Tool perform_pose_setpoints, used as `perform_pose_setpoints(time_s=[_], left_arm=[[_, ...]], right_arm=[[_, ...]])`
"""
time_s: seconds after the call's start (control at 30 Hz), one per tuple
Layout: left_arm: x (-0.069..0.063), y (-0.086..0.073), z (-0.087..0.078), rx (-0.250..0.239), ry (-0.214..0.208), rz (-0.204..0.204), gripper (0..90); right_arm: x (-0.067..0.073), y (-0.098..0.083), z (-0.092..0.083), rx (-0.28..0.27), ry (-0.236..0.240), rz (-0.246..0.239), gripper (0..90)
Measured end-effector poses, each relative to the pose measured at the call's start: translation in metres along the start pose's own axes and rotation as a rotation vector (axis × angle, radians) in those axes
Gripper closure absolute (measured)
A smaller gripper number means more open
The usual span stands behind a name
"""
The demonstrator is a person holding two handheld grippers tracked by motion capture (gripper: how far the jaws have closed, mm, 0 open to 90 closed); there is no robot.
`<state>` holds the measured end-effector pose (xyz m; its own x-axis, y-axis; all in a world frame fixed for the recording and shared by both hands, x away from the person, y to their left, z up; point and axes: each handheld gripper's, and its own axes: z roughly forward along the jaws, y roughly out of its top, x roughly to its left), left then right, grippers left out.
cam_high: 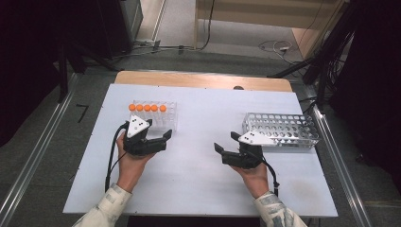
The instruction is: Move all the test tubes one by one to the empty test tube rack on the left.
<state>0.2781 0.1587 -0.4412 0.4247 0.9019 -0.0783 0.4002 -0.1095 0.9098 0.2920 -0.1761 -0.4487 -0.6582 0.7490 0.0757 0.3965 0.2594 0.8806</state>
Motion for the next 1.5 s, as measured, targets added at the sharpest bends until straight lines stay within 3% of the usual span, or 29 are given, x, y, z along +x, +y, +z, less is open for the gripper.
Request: perform_pose_setpoints(time_s=[0.2, 0.6, 0.93, 1.2, 1.5], left_arm=[[0.002, -0.007, -0.012, -0.007, 0.000, -0.013, 19.7], [0.014, -0.020, -0.030, -0.006, 0.045, -0.037, 18.2], [0.028, -0.026, -0.043, -0.019, 0.073, -0.058, 18.2], [0.037, -0.032, -0.051, -0.019, 0.120, -0.061, 17.6], [0.038, -0.035, -0.058, -0.025, 0.120, -0.060, 16.7]], right_arm=[[-0.005, 0.000, -0.008, -0.010, -0.010, 0.010, 19.6], [-0.022, -0.006, -0.031, -0.035, -0.059, 0.033, 18.6], [-0.031, -0.014, -0.041, -0.020, -0.116, 0.009, 18.6], [-0.044, -0.022, -0.056, -0.024, -0.148, 0.040, 18.1], [-0.060, -0.035, -0.075, -0.024, -0.206, 0.065, 17.9]])
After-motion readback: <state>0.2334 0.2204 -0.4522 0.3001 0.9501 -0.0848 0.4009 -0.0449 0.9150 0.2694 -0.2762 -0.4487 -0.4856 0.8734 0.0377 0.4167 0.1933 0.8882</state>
